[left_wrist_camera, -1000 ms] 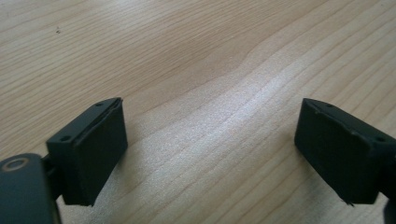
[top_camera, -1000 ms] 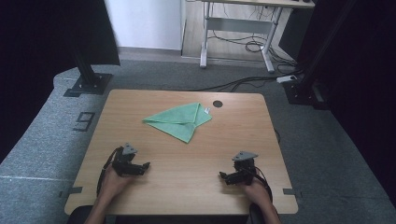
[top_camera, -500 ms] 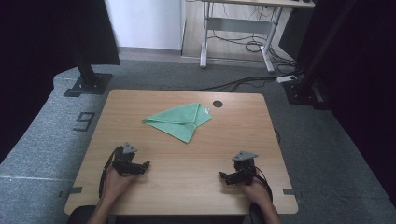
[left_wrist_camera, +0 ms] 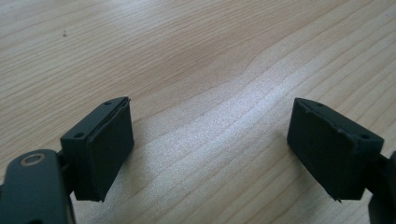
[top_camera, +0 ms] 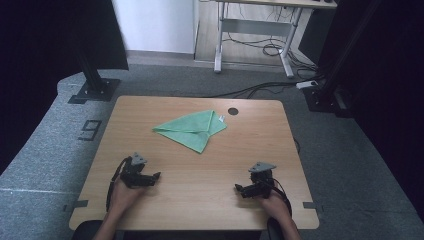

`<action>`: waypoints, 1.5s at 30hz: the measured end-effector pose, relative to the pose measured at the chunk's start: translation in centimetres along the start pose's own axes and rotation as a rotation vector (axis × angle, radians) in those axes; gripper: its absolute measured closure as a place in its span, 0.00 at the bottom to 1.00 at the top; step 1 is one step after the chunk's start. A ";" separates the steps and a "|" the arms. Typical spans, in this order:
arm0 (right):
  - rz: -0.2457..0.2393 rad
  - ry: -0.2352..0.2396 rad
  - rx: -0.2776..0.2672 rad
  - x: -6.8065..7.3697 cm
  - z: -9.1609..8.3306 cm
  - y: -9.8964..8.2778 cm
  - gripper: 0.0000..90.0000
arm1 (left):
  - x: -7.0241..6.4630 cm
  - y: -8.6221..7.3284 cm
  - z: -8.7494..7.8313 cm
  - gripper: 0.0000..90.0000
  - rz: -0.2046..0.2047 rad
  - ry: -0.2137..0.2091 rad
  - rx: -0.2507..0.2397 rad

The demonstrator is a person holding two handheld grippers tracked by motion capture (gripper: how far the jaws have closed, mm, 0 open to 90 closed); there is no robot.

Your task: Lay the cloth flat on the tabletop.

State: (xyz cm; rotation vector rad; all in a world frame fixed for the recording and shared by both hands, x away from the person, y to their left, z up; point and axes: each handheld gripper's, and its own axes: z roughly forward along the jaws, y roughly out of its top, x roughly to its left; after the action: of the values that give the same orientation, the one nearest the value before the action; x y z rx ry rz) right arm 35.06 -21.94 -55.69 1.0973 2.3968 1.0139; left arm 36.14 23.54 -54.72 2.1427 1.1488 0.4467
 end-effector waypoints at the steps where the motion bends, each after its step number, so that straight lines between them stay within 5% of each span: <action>1: 0.000 0.000 0.000 0.0 0.0 0.0 0.00 | 0.0 0.0 0.0 0.16 0.002 -0.004 -0.001; 17: 0.000 0.000 0.000 0.0 0.0 0.0 0.00 | 0.0 1.1 0.0 0.18 0.005 -0.047 -0.015; 45: 0.000 0.000 0.000 0.0 0.0 0.0 0.00 | -2.4 5.8 1.4 0.33 0.085 -0.145 -0.049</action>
State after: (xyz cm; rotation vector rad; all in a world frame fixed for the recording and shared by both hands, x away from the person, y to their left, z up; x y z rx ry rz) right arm 35.06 -21.94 -55.68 1.0972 2.3975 1.0139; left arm 39.16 18.72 -51.70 2.1490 0.9604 0.3468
